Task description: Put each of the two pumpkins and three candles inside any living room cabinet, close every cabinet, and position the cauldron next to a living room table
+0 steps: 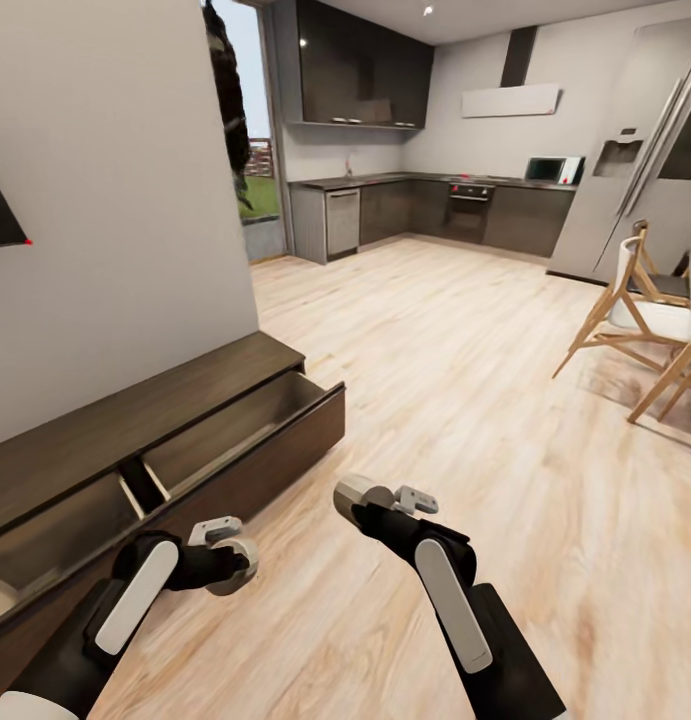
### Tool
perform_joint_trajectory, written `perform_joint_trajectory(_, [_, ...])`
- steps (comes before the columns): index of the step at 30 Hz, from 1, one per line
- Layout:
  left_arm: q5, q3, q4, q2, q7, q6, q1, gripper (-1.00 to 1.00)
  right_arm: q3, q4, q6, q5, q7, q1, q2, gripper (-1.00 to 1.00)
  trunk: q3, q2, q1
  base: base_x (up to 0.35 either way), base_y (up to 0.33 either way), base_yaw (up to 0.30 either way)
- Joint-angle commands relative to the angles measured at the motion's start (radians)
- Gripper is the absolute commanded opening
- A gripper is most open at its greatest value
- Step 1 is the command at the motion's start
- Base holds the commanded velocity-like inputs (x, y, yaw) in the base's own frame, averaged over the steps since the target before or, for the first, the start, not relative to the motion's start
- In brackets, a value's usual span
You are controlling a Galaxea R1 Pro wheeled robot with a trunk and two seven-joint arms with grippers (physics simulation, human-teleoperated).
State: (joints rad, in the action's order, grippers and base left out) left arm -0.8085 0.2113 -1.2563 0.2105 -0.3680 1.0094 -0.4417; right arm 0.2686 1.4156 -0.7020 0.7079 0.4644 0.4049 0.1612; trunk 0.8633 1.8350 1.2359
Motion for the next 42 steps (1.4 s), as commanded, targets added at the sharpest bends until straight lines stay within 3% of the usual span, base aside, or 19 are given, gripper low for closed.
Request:
perform_joint_trajectory(1, [-0.001,0.000,0.000,0.000,0.000,0.000,0.000,-1.00,0.001,0.000,0.001,0.001,0.000,0.000,0.000,-1.00,0.000,0.000,0.000,0.296,-0.159,0.258])
perform_joint_trajectory(31, [-0.001,-0.003,0.000,0.001,0.000,0.000,0.000,-1.00,0.006,-0.004,0.001,-0.005,0.003,0.000,0.004,-1.00,0.000,0.000,0.000,0.165,-0.161,0.288])
perform_joint_trajectory(42, [-0.001,-0.001,0.000,0.000,0.000,0.001,0.000,-1.00,0.006,-0.004,0.001,-0.007,0.003,0.000,0.005,-1.00,0.000,0.000,0.000,0.031,-0.152,0.290])
